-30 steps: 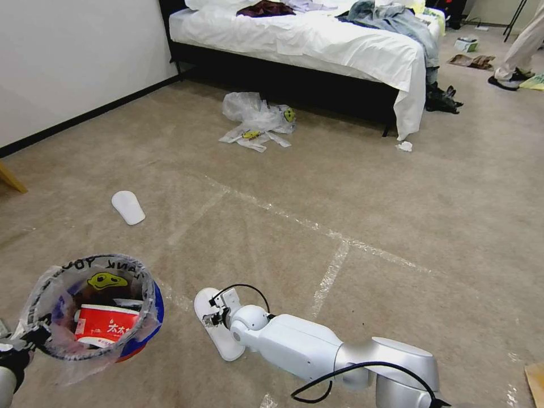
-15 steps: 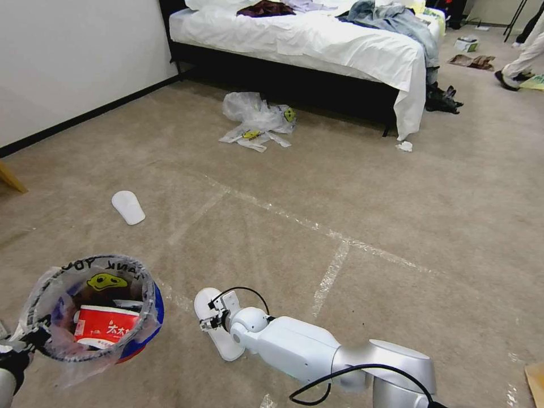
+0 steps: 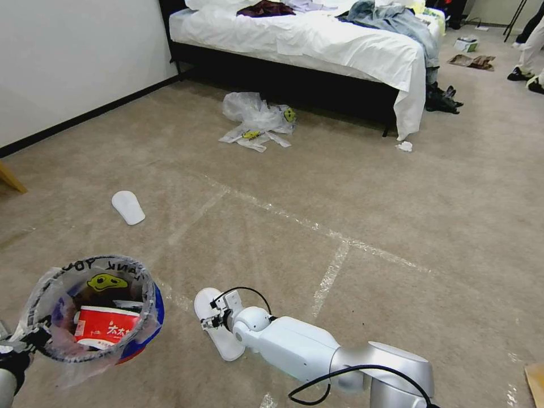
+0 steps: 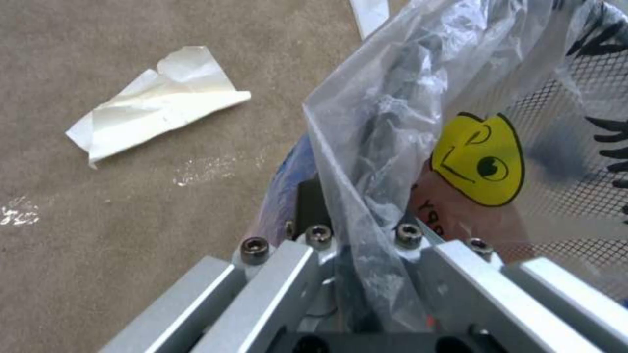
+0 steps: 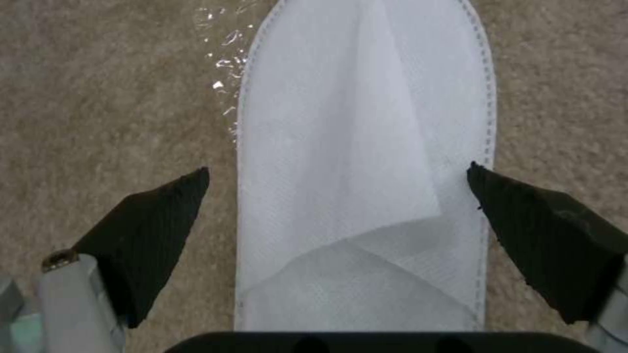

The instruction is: Pick up the trash bin and place the garbage on the floor into it.

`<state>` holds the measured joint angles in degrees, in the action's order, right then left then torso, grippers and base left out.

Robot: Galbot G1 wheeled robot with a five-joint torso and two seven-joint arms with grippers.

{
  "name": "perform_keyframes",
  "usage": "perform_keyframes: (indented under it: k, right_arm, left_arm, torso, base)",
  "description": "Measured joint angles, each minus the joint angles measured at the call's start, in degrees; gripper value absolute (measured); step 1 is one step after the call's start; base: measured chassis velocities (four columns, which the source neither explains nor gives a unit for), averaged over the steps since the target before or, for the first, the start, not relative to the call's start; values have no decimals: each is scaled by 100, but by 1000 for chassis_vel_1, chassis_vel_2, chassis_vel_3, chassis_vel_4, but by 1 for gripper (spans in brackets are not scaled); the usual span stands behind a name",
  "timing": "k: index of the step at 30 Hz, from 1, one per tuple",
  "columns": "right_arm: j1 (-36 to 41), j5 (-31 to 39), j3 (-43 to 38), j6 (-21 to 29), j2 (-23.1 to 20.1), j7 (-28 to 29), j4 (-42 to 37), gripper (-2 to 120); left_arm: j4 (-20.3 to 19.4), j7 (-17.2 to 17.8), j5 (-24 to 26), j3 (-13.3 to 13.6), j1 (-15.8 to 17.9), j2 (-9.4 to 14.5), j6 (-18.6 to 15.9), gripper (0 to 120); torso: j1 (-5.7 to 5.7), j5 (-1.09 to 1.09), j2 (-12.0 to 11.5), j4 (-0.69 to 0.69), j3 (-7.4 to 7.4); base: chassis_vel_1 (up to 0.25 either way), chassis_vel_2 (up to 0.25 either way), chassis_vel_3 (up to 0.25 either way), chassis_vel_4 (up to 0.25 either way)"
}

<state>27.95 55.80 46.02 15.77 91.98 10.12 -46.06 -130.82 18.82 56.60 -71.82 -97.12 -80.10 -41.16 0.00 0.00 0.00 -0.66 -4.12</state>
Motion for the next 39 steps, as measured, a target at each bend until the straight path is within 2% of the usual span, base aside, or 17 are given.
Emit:
perform_keyframes:
  k: [16, 17, 24, 30, 37, 39]
  right_arm:
    - [51, -54, -47, -105, 18, -186, 97, 99]
    - [51, -65, -53, -106, 19, -193, 122, 93]
    - [58, -119, -93, -125, 20, -244, 203, 86]
    - [59, -166, -137, -136, 20, -314, 295, 70]
    - [72, -226, -167, -155, 24, -374, 369, 64]
    - [78, -235, -162, -157, 16, -349, 337, 58]
  left_arm:
    - [-22, 3, -1, -24, -26, -7, 0, 1]
    - [-25, 4, -1, -24, -25, -7, 0, 1]
    - [-46, 5, 5, -30, -31, -5, 1, 1]
    - [-62, 5, 10, -30, -39, -7, 2, 1]
    - [-73, 5, 16, -30, -50, -7, 6, 1]
    - [-72, 5, 16, -28, -40, -4, 9, 1]
  torso:
    - [0, 0, 0, 0, 0]
    - [0, 0, 0, 0, 0]
    - [0, 1, 0, 0, 0]
    - [0, 0, 1, -2, 1]
    - [-1, 1, 2, 0, 2]
    - [0, -1, 2, -2, 0]
  base:
    - [0, 0, 0, 0]
    - [0, 0, 0, 0]
    - [0, 0, 0, 0]
    - [0, 0, 0, 0]
    - [0, 0, 0, 0]
    - [0, 0, 0, 0]
